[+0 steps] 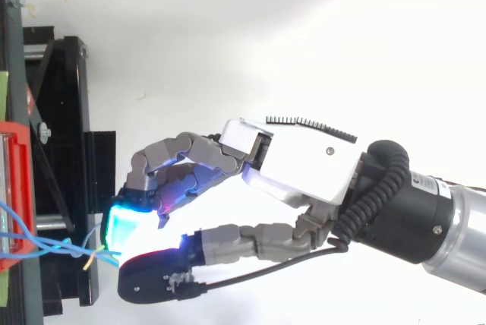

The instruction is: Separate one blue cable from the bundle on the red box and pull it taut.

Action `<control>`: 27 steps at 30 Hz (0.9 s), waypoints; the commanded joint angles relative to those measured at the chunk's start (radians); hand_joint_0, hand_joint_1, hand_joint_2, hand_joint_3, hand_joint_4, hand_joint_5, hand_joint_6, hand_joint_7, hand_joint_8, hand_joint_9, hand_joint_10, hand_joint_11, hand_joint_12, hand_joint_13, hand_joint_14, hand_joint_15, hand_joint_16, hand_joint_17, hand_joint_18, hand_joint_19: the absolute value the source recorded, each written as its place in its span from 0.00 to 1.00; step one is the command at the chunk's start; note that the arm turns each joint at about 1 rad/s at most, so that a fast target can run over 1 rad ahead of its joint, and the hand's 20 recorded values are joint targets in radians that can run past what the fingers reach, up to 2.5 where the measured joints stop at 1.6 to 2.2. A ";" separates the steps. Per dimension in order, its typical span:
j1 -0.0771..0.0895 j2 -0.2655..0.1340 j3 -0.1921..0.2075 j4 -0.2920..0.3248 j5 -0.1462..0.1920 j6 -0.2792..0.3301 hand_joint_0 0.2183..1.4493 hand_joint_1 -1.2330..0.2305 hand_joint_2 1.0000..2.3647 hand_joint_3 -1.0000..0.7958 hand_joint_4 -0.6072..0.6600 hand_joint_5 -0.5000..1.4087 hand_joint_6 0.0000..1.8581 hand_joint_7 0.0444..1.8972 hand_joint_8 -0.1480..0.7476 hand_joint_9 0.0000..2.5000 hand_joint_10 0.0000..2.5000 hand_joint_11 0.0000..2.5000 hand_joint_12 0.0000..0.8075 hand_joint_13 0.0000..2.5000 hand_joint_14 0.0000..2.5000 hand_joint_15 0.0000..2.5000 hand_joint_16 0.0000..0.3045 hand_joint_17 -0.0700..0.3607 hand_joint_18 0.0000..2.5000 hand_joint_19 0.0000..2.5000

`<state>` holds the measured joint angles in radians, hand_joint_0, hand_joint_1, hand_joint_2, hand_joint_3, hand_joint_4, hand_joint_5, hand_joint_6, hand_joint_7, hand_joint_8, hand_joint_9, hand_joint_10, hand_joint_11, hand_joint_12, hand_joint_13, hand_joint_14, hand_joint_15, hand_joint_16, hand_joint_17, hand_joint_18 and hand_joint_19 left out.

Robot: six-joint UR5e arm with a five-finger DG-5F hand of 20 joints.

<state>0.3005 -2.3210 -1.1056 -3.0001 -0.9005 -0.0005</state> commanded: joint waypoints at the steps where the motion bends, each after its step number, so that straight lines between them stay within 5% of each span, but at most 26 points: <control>1: 0.000 0.000 0.000 0.000 0.000 0.001 0.27 0.31 0.01 0.44 0.59 0.18 0.47 0.56 0.54 0.34 0.00 0.21 0.48 0.27 0.00 0.10 0.15 0.40 0.29 0.13; 8: 0.000 -0.001 0.000 0.000 0.000 0.001 0.27 0.34 0.01 0.45 0.60 0.18 0.48 0.52 0.57 0.35 0.00 0.21 0.51 0.28 0.00 0.11 0.16 0.42 0.30 0.12; 12: -0.001 0.000 0.001 0.001 0.000 0.001 0.19 0.48 0.00 0.29 0.62 0.19 0.47 0.52 0.57 0.35 0.00 0.21 0.51 0.27 0.00 0.11 0.17 0.43 0.29 0.13; 16: 0.000 0.000 0.001 0.001 -0.002 0.001 0.16 0.53 0.00 0.28 0.63 0.19 0.46 0.53 0.59 0.35 0.00 0.21 0.54 0.28 0.00 0.11 0.18 0.45 0.30 0.13; 22: 0.000 0.000 0.001 0.001 -0.002 0.001 0.13 0.39 0.00 0.28 0.64 0.19 0.46 0.52 0.60 0.35 0.00 0.21 0.56 0.28 0.00 0.11 0.19 0.47 0.31 0.12; 27: 0.000 0.000 0.001 0.003 -0.002 0.001 0.20 0.26 0.00 0.28 0.60 0.18 0.47 0.53 0.55 0.34 0.00 0.21 0.49 0.27 0.00 0.11 0.16 0.41 0.29 0.13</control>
<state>0.3007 -2.3210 -1.1053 -2.9983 -0.9020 0.0000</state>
